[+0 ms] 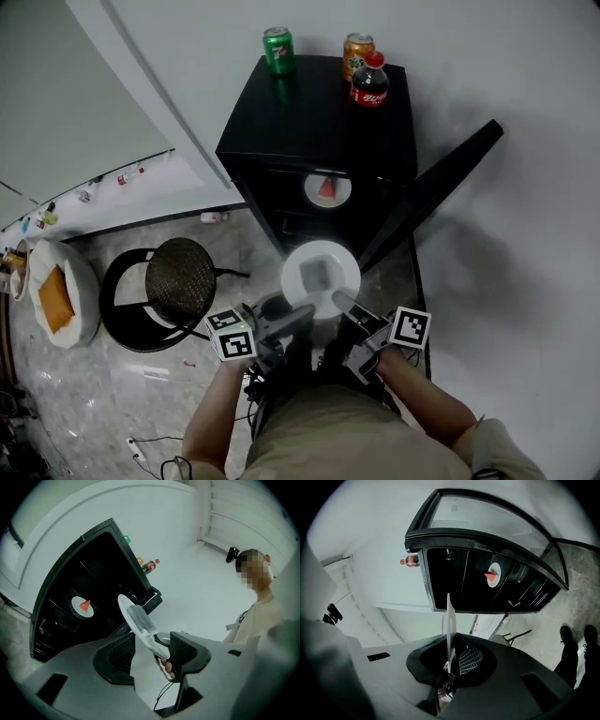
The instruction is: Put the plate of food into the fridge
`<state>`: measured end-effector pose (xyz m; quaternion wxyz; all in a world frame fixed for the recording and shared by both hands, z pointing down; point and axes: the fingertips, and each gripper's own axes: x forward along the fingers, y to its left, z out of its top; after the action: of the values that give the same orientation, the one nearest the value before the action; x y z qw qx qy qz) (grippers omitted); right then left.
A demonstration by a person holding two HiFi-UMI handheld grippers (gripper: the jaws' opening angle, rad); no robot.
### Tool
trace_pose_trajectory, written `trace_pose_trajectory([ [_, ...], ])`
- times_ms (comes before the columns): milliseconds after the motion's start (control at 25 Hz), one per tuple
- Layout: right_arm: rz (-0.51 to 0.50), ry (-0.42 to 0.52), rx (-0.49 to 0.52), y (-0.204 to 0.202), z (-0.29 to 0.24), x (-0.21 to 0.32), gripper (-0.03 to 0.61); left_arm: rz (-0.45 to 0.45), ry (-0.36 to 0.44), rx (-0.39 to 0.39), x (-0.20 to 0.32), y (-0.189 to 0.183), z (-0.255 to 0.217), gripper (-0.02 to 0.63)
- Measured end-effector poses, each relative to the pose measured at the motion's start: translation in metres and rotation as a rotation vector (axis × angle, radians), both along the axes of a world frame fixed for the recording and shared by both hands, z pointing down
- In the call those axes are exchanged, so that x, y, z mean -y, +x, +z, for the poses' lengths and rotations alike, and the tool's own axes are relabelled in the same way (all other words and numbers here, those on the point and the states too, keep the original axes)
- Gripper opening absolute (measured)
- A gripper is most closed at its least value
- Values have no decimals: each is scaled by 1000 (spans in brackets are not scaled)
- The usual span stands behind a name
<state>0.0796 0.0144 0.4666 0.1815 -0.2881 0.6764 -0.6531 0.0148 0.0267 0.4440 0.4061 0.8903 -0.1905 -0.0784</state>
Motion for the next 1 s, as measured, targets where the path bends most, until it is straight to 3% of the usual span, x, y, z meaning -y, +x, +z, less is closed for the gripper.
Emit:
trace_pose_trajectory([
  [200,18,-11,9,-9,6,13,34,10,-37,-82,16,-4,12,182],
  [520,33,-21,-18,-26,30,35,34,-9,-192,-220,41,-24,37,116],
  [680,38,-15,-43,-32,46,43,32,-29,-241,-246,51,-31,49,74],
  [1000,9,2,-113,-41,64,56,32,-75,-360,-306,64,-41,72,52],
])
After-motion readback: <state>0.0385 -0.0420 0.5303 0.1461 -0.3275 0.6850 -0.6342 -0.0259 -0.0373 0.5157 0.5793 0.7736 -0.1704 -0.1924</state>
